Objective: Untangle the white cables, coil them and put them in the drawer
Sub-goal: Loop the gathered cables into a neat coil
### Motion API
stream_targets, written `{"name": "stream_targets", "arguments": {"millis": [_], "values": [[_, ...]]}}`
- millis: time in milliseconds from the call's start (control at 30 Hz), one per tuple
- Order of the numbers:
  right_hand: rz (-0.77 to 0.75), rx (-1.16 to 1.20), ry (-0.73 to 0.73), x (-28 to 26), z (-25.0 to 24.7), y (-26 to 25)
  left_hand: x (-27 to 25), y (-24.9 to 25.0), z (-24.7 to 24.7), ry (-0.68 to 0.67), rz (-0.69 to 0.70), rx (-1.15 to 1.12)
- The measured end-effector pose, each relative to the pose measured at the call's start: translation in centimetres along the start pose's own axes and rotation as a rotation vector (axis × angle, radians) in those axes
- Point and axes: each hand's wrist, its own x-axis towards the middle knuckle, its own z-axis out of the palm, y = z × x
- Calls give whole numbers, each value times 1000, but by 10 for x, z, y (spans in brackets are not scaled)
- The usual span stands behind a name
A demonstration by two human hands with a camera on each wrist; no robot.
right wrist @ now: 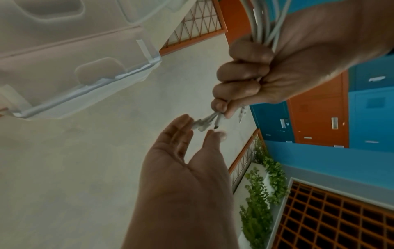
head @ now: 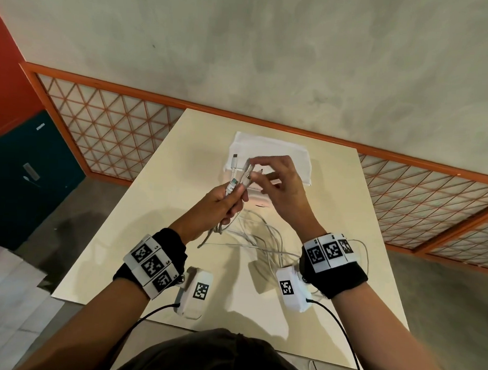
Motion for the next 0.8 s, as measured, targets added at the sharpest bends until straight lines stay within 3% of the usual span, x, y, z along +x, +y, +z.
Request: {"name": "stream_targets", "arguments": {"millis": [167,400,533,667,800], "values": [[-29,-144,-40,2,-3,6,2,-1,3,33,39,49],[28,26,-135,3,-8,7,10,-6,-1,149,27,-161],[105,172,-260,-3,-15,5,16,-11,-14,241,33,-163],[134,298,-260,4,-27,-2,15,-8,-20,145,33,-101],[116,197,-166,20,-27,-7,13,-2,-6,5,22,-45]]}}
